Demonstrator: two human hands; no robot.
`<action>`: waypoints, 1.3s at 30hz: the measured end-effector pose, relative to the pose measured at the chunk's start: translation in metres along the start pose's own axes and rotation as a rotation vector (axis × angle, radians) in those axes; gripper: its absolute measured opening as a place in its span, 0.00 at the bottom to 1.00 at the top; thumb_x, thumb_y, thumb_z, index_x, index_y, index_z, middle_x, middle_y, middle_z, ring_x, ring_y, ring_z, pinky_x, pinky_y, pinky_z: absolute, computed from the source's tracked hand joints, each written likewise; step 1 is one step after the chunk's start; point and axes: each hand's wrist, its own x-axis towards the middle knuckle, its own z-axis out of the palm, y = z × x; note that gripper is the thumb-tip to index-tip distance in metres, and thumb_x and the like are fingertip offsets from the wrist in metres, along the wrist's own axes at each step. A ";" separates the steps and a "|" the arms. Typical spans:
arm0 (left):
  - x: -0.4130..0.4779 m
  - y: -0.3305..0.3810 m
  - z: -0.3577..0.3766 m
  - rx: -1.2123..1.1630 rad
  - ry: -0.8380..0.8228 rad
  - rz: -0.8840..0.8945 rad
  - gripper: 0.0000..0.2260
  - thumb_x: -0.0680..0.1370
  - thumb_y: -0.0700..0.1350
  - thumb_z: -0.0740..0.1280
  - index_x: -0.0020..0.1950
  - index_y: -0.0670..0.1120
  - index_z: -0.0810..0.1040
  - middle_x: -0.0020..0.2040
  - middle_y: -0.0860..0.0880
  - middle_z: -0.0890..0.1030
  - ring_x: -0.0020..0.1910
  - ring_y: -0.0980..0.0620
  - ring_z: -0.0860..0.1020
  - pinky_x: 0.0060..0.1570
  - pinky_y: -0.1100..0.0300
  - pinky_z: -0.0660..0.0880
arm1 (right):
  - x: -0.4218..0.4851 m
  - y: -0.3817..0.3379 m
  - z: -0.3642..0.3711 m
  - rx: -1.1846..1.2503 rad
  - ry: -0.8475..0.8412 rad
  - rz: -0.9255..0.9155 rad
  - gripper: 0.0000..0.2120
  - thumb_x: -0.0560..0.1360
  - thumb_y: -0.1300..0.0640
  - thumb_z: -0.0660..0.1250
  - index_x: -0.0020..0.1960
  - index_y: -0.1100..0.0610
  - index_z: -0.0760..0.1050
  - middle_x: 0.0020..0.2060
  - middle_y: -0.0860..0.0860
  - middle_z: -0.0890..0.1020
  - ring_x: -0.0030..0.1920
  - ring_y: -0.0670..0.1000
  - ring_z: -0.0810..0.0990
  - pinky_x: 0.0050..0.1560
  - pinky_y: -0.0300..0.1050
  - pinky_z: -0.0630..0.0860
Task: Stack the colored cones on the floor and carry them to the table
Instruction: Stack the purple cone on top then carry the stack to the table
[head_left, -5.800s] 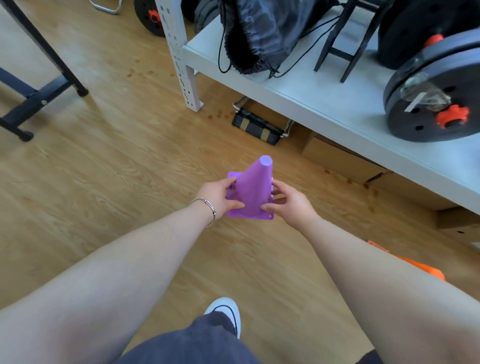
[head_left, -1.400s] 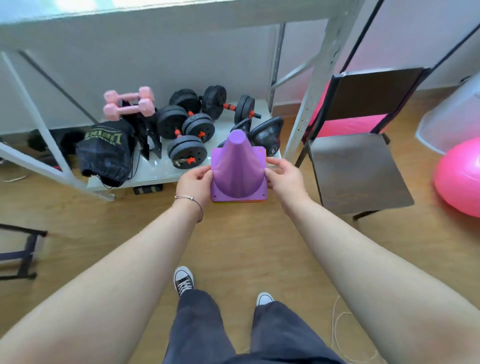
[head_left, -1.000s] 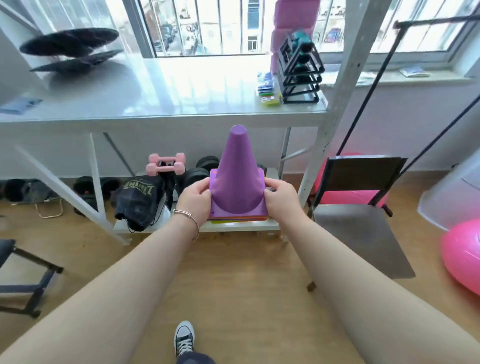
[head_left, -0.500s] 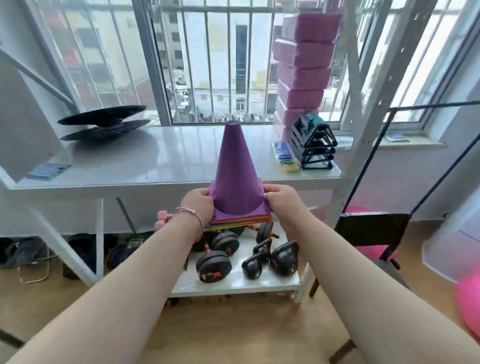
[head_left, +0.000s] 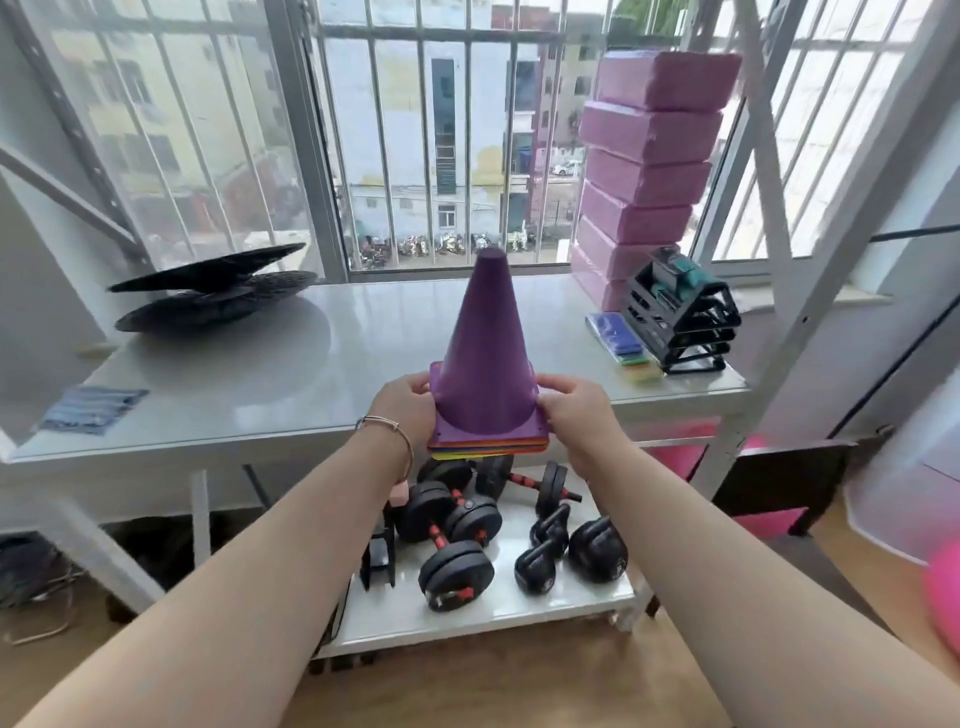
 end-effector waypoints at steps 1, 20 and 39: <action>0.006 -0.002 -0.001 -0.002 -0.012 -0.005 0.14 0.76 0.37 0.60 0.43 0.51 0.84 0.36 0.49 0.82 0.30 0.53 0.75 0.31 0.64 0.76 | 0.004 0.000 0.002 -0.006 0.002 0.001 0.14 0.69 0.62 0.65 0.51 0.56 0.86 0.42 0.53 0.88 0.39 0.51 0.85 0.36 0.42 0.79; 0.130 -0.015 0.073 0.007 0.105 -0.091 0.13 0.76 0.42 0.63 0.54 0.51 0.83 0.49 0.49 0.86 0.50 0.46 0.83 0.55 0.46 0.79 | 0.159 0.011 -0.031 -0.051 -0.218 0.027 0.21 0.67 0.65 0.58 0.51 0.53 0.85 0.39 0.49 0.88 0.46 0.57 0.86 0.49 0.52 0.84; 0.272 -0.029 0.099 -0.230 0.199 -0.175 0.04 0.71 0.37 0.71 0.43 0.46 0.80 0.46 0.41 0.84 0.46 0.44 0.82 0.58 0.45 0.78 | 0.309 0.034 -0.007 0.041 0.023 0.139 0.07 0.67 0.66 0.70 0.37 0.55 0.80 0.37 0.54 0.85 0.41 0.56 0.83 0.50 0.56 0.82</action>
